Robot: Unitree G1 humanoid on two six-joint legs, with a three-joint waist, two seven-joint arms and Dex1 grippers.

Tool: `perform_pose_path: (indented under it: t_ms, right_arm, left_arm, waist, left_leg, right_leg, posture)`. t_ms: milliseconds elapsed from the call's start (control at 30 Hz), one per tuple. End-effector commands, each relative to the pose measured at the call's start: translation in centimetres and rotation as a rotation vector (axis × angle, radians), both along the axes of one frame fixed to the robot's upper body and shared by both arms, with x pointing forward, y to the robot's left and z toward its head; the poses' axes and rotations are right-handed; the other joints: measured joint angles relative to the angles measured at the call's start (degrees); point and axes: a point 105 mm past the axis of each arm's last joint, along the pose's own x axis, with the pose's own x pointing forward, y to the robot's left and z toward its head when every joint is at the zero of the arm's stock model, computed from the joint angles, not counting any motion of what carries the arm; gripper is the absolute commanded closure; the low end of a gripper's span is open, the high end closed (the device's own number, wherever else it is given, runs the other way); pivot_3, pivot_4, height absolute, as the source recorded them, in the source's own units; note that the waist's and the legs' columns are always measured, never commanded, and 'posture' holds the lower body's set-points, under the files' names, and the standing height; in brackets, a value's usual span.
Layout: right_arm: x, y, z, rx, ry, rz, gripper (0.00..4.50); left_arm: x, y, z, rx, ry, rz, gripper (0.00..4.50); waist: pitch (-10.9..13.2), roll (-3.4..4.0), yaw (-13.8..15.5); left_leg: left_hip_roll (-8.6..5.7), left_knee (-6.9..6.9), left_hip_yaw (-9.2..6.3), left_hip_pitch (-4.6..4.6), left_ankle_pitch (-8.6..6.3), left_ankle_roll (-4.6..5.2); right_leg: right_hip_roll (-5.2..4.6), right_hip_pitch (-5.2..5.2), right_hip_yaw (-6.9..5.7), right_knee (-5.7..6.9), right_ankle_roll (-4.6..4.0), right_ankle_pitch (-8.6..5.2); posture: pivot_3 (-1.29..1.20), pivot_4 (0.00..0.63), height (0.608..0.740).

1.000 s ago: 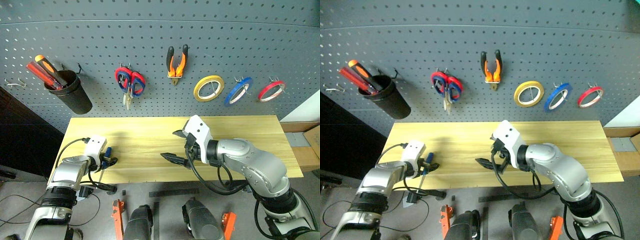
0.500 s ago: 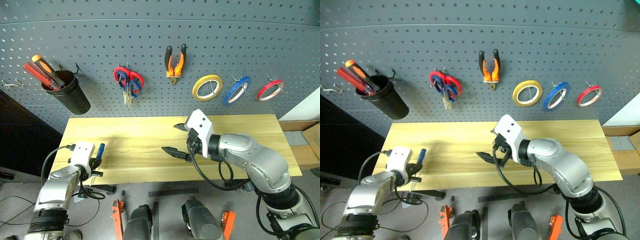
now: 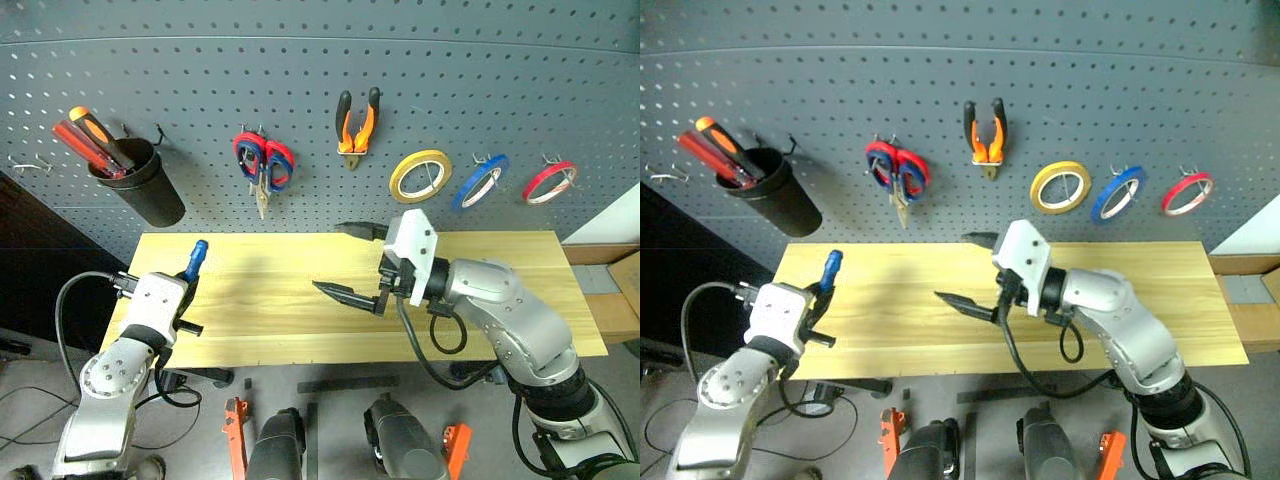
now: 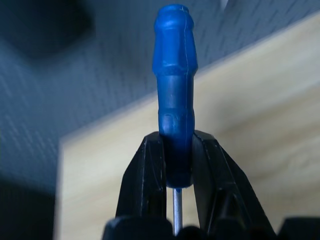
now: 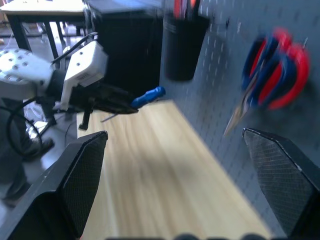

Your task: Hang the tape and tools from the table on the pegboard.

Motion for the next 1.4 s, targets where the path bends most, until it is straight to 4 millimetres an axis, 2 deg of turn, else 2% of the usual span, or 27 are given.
perform_pose_path:
  t_ms: [33,67,167,233,400,500,633,733,833,1033,1167,1200,1400]
  right_arm:
    - [0.1,-0.3,2.4,0.062,-0.073,0.039,0.00]
    - [0.5,-0.5,2.6,0.063,-0.086,0.033,0.00]
    - [1.1,-0.7,3.0,0.063,-0.107,0.021,0.00]
    - [1.4,-0.8,3.1,0.057,-0.117,0.017,0.00]
    - [1.6,-0.9,3.1,0.051,-0.126,0.018,0.00]
    - [1.7,-0.9,3.0,0.048,-0.128,0.015,0.00]
    - [1.7,-0.9,3.0,0.046,-0.129,0.009,0.00]
    - [1.8,-1.0,3.0,0.047,-0.129,0.006,0.00]
    - [1.8,-0.9,3.1,0.048,-0.132,0.005,0.00]
    - [1.9,-0.9,3.4,0.057,-0.136,0.005,0.00]
    - [1.9,-0.9,3.4,0.055,-0.137,0.005,0.00]
    - [1.9,-1.0,3.4,0.052,-0.137,0.002,0.00]
    - [2.0,-1.3,3.2,0.044,-0.129,-0.009,0.00]
  left_arm:
    - [0.8,-2.4,7.2,0.067,-0.302,-0.057,4.11]
    - [1.4,-2.5,9.1,0.068,-0.370,-0.053,4.11]
    - [2.4,-2.2,12.8,0.049,-0.486,-0.024,4.11]
    - [3.1,-1.7,16.2,0.009,-0.577,0.003,4.11]
    - [3.5,-1.3,20.4,-0.123,-0.680,0.022,4.11]
    - [3.6,-1.1,21.9,-0.211,-0.710,0.022,4.11]
    - [3.7,0.4,22.2,-0.287,-0.705,0.076,4.11]
    - [4.3,2.3,20.2,-0.336,-0.648,0.148,4.11]
    - [4.5,3.3,19.1,-0.358,-0.626,0.188,4.11]
    - [6.4,2.7,17.1,-0.451,-0.586,0.182,4.11]
    - [6.4,2.4,16.9,-0.486,-0.606,0.183,4.11]
    - [6.2,2.4,17.0,-0.504,-0.620,0.181,3.37]
    - [4.9,2.7,18.7,-0.605,-0.711,0.176,1.34]
  waist:
    - [0.00,0.00,0.60]
    - [-0.01,-0.01,0.81]
    - [-0.03,-0.04,1.17]
    - [-0.03,-0.04,1.15]
    - [-0.04,-0.05,0.78]
    - [-0.04,-0.06,0.84]
    - [-0.05,-0.06,0.79]
    - [-0.05,-0.05,0.80]
    - [-0.06,-0.07,0.85]
    - [-0.11,-0.14,1.23]
    - [-0.14,-0.19,1.01]
    - [-0.14,-0.19,0.99]
    - [-0.14,-0.20,0.81]
  left_leg:
    - [0.00,0.04,-0.04,0.00,0.00,0.00]
    - [0.00,0.06,-0.07,0.00,0.01,0.00]
    - [-0.01,0.15,-0.10,0.01,0.02,-0.01]
    - [-0.02,0.13,-0.07,0.01,0.02,-0.01]
    - [0.05,0.12,-0.03,-0.15,0.03,-0.03]
    - [0.05,0.12,-0.06,-0.27,0.10,-0.15]
    - [0.04,0.16,-0.03,-0.31,0.15,-0.23]
    - [0.05,0.18,-0.05,-0.31,0.15,-0.24]
    - [0.05,0.23,-0.04,-0.30,0.16,-0.26]
    - [0.02,0.35,-0.07,-0.32,0.19,-0.30]
    - [0.03,0.46,-0.07,-0.36,0.19,-0.30]
    - [0.03,0.47,-0.07,-0.36,0.18,-0.29]
    - [0.04,0.53,-0.06,-0.36,0.18,-0.29]
  right_leg:
    - [0.00,0.01,-0.09,0.05,-0.04,0.02]
    - [0.00,0.01,-0.16,0.08,-0.06,0.04]
    - [0.00,0.02,-0.54,0.21,-0.08,0.06]
    - [-0.03,0.00,-0.58,0.23,-0.08,0.06]
    - [-0.02,-0.17,-0.71,0.23,-0.08,0.06]
    - [-0.02,-0.25,-0.79,0.20,-0.08,0.06]
    - [-0.04,-0.31,-0.77,0.22,-0.08,0.06]
    - [-0.04,-0.33,-0.79,0.28,-0.08,0.06]
    - [-0.04,-0.34,-0.78,0.32,-0.08,0.06]
    - [-0.07,-0.33,-0.81,0.37,-0.08,0.06]
    - [-0.07,-0.34,-0.82,0.41,-0.08,0.06]
    - [-0.07,-0.34,-0.82,0.42,-0.08,0.06]
    - [-0.07,-0.34,-0.82,0.49,-0.08,0.06]
  posture:
    - [-0.15,0.220,0.740]
    - [-0.15,0.218,0.740]
    - [-0.15,0.213,0.740]
    - [-0.14,0.211,0.740]
    - [-0.15,0.208,0.740]
    - [-0.15,0.203,0.740]
    - [-0.15,0.202,0.740]
    - [-0.15,0.202,0.740]
    - [-0.15,0.198,0.740]
    - [-0.16,0.195,0.740]
    - [-0.18,0.196,0.740]
    - [-0.18,0.196,0.740]
    - [-0.18,0.194,0.740]
